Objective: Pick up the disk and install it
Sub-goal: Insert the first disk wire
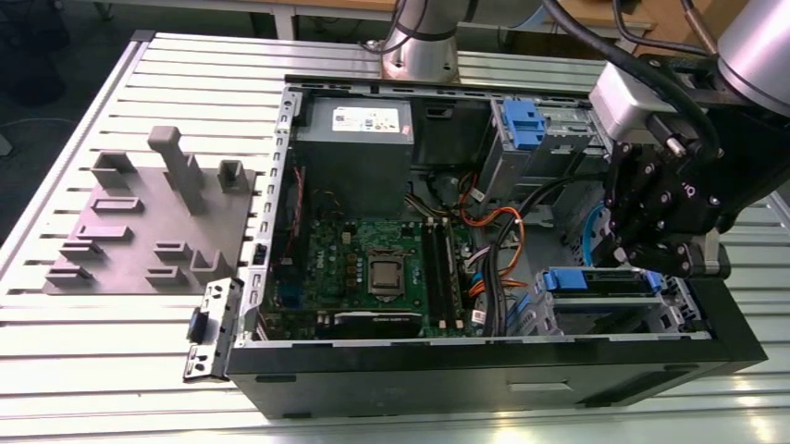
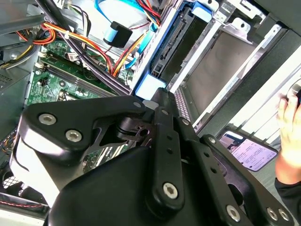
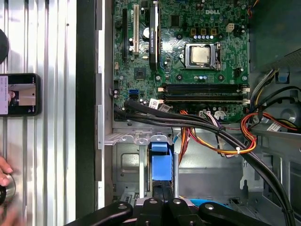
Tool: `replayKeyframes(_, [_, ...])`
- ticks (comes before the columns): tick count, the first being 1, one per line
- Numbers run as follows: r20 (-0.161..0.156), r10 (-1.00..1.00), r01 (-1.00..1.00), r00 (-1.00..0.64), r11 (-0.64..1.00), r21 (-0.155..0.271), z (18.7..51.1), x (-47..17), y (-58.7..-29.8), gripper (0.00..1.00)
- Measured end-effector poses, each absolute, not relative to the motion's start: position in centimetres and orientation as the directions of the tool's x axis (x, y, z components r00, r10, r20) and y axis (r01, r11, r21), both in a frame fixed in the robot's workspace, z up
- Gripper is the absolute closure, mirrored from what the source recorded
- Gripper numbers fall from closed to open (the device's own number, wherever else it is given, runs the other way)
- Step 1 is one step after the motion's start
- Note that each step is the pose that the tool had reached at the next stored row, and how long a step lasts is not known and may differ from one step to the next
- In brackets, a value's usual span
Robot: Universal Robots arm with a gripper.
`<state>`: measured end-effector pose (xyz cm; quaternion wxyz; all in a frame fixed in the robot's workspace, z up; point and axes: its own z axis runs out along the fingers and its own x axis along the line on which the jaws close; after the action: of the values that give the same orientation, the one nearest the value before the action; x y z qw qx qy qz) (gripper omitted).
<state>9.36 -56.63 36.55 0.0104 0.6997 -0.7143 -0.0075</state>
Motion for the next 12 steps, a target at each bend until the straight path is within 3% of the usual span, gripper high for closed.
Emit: replayKeyframes(12, [0.004,-1.000,-0.999,-0.021,0.021,0.025,37.07,9.36,-56.59,0.89])
